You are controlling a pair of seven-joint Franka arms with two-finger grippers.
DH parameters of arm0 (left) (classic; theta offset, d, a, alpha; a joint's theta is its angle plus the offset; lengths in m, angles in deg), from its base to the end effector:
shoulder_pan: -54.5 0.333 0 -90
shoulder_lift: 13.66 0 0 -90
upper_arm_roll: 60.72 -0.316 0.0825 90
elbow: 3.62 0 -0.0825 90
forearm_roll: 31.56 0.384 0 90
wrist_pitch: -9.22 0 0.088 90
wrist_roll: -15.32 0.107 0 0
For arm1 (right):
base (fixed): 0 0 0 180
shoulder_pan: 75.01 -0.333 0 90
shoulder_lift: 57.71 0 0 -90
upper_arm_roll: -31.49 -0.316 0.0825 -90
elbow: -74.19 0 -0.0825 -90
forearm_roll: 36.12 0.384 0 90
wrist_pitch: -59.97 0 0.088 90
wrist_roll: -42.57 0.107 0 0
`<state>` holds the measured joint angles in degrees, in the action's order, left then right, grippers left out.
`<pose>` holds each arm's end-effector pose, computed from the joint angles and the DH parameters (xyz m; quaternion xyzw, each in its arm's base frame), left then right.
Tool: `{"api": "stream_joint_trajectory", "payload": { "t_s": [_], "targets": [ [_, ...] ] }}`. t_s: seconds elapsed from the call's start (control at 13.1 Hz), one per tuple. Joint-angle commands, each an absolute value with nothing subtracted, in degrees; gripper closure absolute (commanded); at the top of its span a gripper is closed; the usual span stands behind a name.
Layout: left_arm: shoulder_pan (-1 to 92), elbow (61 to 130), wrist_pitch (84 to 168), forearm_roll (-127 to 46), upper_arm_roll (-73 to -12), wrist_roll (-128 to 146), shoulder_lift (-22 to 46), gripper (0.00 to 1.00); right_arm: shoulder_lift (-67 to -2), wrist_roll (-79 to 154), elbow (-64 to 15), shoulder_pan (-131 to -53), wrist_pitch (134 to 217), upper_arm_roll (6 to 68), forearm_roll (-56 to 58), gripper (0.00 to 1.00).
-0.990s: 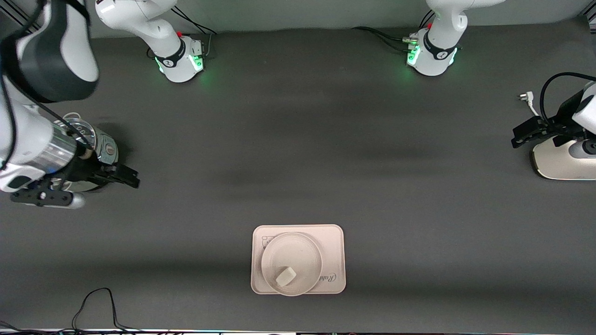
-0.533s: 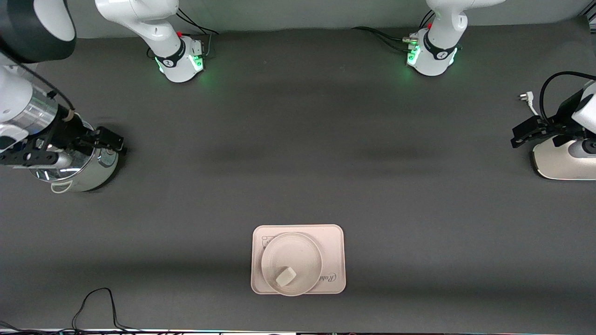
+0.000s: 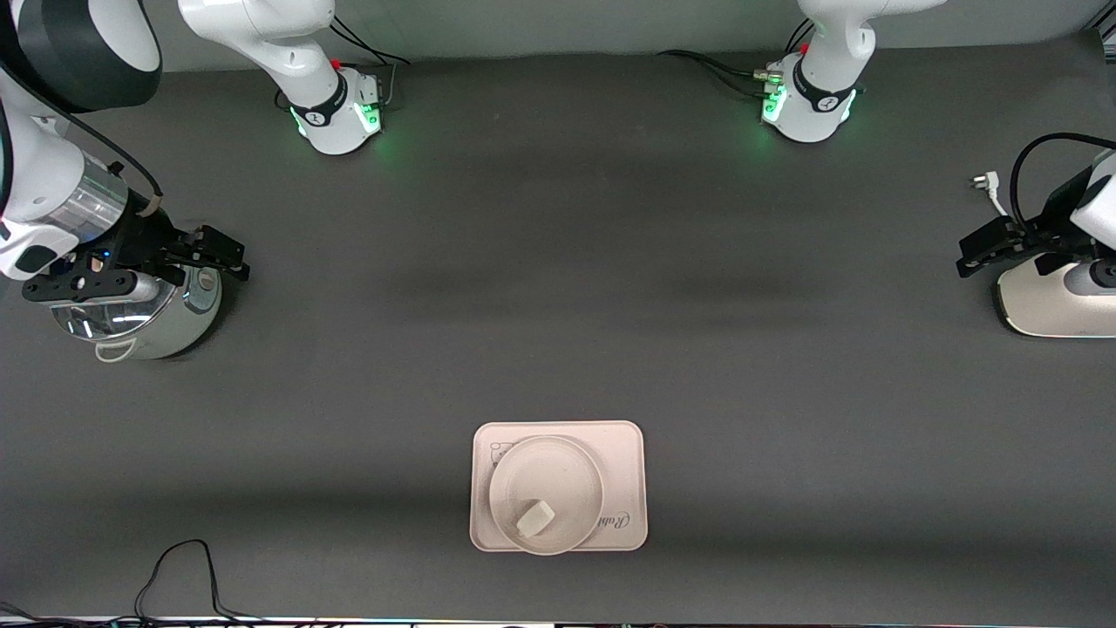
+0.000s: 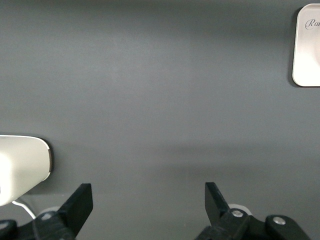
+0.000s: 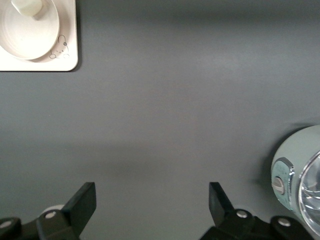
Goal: Place bun in plate and plate on tray
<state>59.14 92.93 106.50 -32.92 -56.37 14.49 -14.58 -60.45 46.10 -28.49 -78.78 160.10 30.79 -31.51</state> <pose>0.5587 0.0003 0.5903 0.9998 0.0111 0.0143 0.0113 0.5459 0.0500 0.5611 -0.9992 -0.0012 0.0011 0.0393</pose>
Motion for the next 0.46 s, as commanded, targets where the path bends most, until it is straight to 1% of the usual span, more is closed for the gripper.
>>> {"api": "stream_joint_trajectory", "payload": {
  "t_s": [0.0,0.38],
  "targets": [
    [58.8,92.4,106.1,-32.6,-56.5,15.0,-15.0,0.0,-62.7,44.7,-29.4,-78.5,159.3,32.4,-32.6,0.0],
    [58.7,92.0,105.8,-32.1,-56.0,14.9,-15.0,0.0,-62.0,44.9,-29.3,-78.6,160.0,32.3,-32.6,0.0]
  ]
}}
